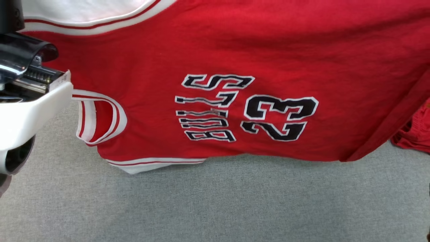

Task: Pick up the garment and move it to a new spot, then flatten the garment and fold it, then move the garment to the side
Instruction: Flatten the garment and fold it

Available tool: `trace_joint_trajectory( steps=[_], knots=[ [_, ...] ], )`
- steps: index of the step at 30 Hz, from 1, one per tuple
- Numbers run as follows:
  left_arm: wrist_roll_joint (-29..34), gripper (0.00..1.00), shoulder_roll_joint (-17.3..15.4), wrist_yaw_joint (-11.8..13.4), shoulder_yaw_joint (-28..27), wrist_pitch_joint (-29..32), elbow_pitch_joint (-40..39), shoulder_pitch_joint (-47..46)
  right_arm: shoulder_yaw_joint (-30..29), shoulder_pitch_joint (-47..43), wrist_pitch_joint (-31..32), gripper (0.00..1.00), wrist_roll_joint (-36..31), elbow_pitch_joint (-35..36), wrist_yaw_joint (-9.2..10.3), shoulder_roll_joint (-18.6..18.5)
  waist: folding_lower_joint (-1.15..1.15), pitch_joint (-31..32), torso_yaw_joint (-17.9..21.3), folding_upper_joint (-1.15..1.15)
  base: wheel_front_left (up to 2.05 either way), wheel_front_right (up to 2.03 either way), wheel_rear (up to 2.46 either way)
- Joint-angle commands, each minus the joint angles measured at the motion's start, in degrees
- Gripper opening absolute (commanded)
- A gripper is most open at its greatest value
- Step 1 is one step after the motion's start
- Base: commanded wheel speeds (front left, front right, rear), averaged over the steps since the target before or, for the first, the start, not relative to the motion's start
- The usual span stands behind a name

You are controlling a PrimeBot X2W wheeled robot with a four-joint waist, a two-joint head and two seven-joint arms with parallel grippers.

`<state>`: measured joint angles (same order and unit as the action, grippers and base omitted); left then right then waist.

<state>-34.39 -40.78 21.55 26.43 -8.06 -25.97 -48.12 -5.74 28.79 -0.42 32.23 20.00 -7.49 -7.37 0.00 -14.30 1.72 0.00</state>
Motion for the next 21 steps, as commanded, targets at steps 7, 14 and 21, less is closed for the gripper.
trace_joint_trajectory(
  steps=[7, 14, 21],
  knots=[
    [-3.62, 0.00, 3.02, -5.30, 1.98, 1.33, 9.90, -5.45, 2.69, 7.02, -0.01, 0.00, 0.50, -8.79, -0.01, -1.45, 0.00, -1.06, 0.81, 0.00, 0.00, 0.00, 0.00],
    [-4.55, 0.00, 9.92, -12.90, 5.76, 2.26, 33.42, -18.88, 8.82, 23.11, -2.26, 0.00, -1.19, -28.50, -0.02, -3.86, 0.00, -2.43, 1.19, 0.00, 0.00, 0.00, 0.00],
    [-1.82, 0.00, 15.66, -18.88, 7.30, -3.24, 58.74, -32.74, 11.77, 41.74, -11.05, 0.00, -3.23, -51.77, -0.01, -2.42, 0.00, -4.08, 2.03, 0.00, 0.00, 0.00, 0.00]
  ],
)
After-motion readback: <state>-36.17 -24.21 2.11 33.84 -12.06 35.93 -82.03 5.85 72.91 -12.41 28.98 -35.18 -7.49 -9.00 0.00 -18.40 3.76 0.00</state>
